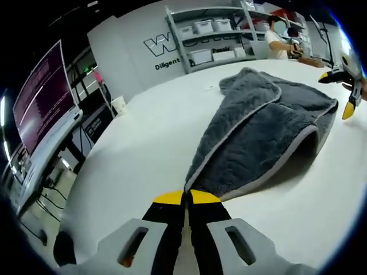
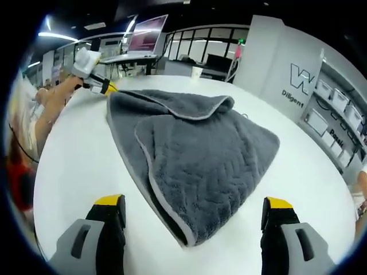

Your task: Open the folded towel by lifting each exposed corner and separating the folded layers until the towel lies flat within the target outline without major curled edges

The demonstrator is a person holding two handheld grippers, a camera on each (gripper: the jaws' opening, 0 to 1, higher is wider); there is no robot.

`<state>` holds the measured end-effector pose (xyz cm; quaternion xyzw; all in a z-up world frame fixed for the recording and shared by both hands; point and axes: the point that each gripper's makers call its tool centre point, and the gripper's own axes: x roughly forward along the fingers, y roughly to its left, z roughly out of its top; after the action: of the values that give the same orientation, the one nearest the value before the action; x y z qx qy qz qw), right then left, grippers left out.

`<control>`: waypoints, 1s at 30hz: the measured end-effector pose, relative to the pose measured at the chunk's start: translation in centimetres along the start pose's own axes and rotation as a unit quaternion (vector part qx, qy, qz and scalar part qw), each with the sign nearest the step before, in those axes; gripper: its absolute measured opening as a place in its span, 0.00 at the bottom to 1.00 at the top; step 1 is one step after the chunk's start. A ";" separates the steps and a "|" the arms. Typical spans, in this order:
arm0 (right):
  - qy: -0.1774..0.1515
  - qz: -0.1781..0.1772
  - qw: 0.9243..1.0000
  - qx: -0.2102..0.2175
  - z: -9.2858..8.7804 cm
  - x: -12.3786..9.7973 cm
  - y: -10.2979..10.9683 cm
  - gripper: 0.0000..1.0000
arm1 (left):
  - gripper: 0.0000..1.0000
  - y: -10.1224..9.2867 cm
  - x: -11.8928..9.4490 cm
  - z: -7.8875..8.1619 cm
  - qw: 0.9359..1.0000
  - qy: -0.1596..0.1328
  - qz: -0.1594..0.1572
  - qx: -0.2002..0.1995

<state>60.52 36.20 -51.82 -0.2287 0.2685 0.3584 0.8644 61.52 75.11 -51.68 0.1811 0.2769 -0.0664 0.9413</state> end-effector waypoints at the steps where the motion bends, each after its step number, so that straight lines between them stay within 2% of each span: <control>1: 0.000 0.000 1.000 0.000 0.0 0.0 0.0 0.99 | 0.01 0.1 0.0 0.0 1.000 -0.001 0.003 0.001; 7: 0.003 -0.003 1.000 0.000 -0.1 -0.1 -0.2 0.99 | 0.01 1.4 -0.2 -0.8 0.999 0.011 0.032 0.006; 10: 0.000 -0.002 1.000 0.001 0.0 -0.1 -0.1 0.99 | 0.01 1.7 -0.3 -1.1 0.999 0.015 0.037 0.005; 13: 0.001 -0.001 1.000 -0.004 0.0 0.0 0.0 0.99 | 0.02 1.9 -0.4 -0.3 0.998 -0.010 0.049 0.027; 15: 0.002 0.001 1.000 -0.005 0.0 0.0 0.1 0.99 | 0.09 1.7 -0.6 0.1 0.998 -0.020 0.049 0.030; 17: 0.002 0.001 1.000 -0.006 -0.1 0.0 0.2 0.99 | 0.17 1.3 -0.7 1.0 0.998 -0.047 0.031 0.012; 18: 0.002 0.001 1.000 -0.006 0.0 0.0 0.2 0.99 | 0.19 1.2 -0.7 1.2 0.998 -0.050 0.025 0.004; 22: 0.000 0.000 1.000 -0.005 0.0 -0.1 0.1 0.99 | 0.31 -0.1 -0.4 1.2 0.999 -0.035 -0.016 0.006; 26: 0.000 -0.001 1.000 -0.010 0.1 -0.2 0.1 0.99 | 0.56 -2.5 -0.4 2.5 0.995 -0.058 -0.077 -0.001; 29: -0.003 -0.001 1.000 -0.013 0.3 -0.3 0.2 0.99 | 0.69 -3.6 -0.5 3.8 0.992 -0.076 -0.095 0.009; 30: -0.005 0.000 1.000 -0.011 0.3 -0.3 0.2 0.99 | 0.71 -3.9 -0.5 4.1 0.992 -0.080 -0.101 0.011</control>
<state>60.29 36.36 -51.42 -0.2367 0.2605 0.3626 0.8629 62.26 69.93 -49.38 0.1561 0.2171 -0.1784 0.9469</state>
